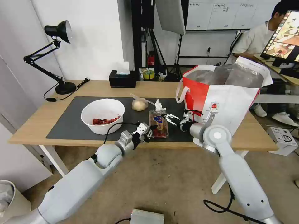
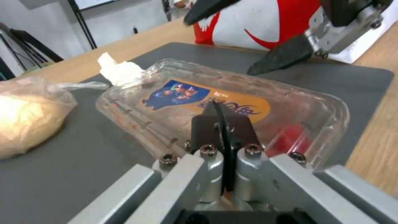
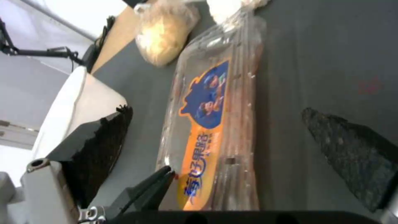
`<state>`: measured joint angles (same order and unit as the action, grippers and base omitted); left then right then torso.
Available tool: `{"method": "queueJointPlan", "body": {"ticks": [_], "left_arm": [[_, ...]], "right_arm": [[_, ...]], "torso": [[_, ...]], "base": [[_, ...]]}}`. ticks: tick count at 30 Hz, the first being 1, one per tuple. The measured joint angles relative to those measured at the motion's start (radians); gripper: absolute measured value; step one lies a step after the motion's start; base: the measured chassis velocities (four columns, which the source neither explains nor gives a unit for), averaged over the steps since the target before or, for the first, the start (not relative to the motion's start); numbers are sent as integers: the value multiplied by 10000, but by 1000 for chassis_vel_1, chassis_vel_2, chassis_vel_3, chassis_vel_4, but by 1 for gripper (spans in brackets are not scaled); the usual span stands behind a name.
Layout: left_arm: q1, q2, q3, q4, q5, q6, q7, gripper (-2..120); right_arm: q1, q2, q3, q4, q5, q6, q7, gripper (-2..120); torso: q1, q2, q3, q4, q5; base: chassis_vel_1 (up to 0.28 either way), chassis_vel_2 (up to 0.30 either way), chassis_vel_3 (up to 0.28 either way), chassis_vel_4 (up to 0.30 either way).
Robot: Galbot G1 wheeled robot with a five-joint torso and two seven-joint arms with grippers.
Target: Pick up the trash from the table and place it into the takeout bag.
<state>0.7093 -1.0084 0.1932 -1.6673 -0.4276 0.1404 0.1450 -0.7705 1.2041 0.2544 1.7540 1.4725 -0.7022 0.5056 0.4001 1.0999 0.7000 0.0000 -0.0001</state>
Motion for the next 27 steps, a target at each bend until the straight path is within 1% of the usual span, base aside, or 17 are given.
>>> {"method": "queueJointPlan", "body": {"ticks": [12,20,27], "left_arm": [[-53,-51,92,86,8,-113,-23,0],[-140,-64,107,186,8,-250,-27,0],[-109,-45,87,200,13,-277,-18,0]], "right_arm": [[717,326,-418,-639,2,-204,171,100],[1319,434,-792,-1131,196,-206,770,100],[1486,471,-912,-1308,250,-207,909,100]], "torso": [[-1,1,0,1,0],[-1,1,0,1,1],[-1,1,0,0,0]], "base": [[0,0,0,0],[0,0,0,0],[0,0,0,0]]}}
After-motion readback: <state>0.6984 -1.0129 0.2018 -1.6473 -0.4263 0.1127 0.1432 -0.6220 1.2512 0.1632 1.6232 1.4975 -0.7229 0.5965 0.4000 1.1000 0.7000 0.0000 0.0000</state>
